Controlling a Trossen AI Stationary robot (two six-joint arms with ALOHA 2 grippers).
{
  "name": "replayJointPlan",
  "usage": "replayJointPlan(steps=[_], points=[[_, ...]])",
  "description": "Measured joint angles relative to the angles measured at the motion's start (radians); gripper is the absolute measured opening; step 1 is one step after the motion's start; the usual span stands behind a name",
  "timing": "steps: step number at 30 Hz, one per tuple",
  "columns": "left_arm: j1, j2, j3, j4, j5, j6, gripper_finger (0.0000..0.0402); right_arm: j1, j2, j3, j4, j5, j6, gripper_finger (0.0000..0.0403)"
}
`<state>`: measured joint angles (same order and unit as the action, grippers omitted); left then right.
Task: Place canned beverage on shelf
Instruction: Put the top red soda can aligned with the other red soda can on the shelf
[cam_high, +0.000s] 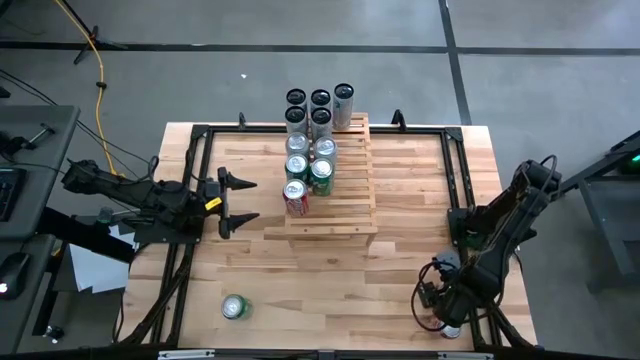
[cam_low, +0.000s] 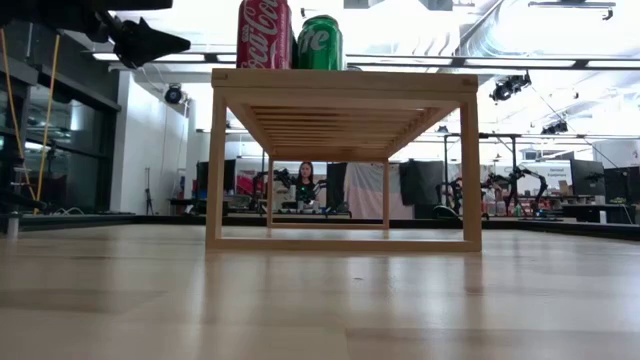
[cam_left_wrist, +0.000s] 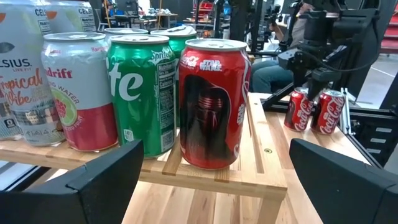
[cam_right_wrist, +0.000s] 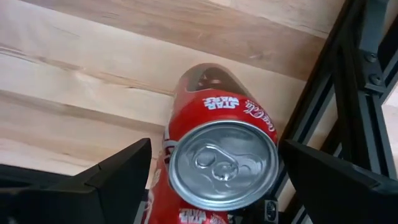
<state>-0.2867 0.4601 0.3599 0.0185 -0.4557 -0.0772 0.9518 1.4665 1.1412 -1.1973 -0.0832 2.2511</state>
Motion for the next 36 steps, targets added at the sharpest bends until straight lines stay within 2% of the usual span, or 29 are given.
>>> replayJointPlan(steps=[13,22,25,29,36], points=[[0.000,0.026,0.001,-0.001,0.000,0.000,0.0395,0.000,0.080,0.000,0.011,-0.008,-0.037,0.0346],[0.000,0.026,0.001,0.001,0.000,0.001,0.0395,0.000,0.119,0.000,0.011,-0.086,-0.069,0.0345],[0.000,0.026,0.001,0.001,0.000,0.001,0.0395,0.000,0.118,0.000,0.011,-0.090,-0.060,0.0333],[0.000,0.026,0.001,0.001,0.000,0.002,0.0395,-0.012,0.117,0.007,0.012,-0.091,-0.099,0.0294],[0.000,0.026,0.001,0.030,0.000,0.019,0.0395,-0.054,0.118,0.118,-0.043,-0.022,-0.244,0.0291]])
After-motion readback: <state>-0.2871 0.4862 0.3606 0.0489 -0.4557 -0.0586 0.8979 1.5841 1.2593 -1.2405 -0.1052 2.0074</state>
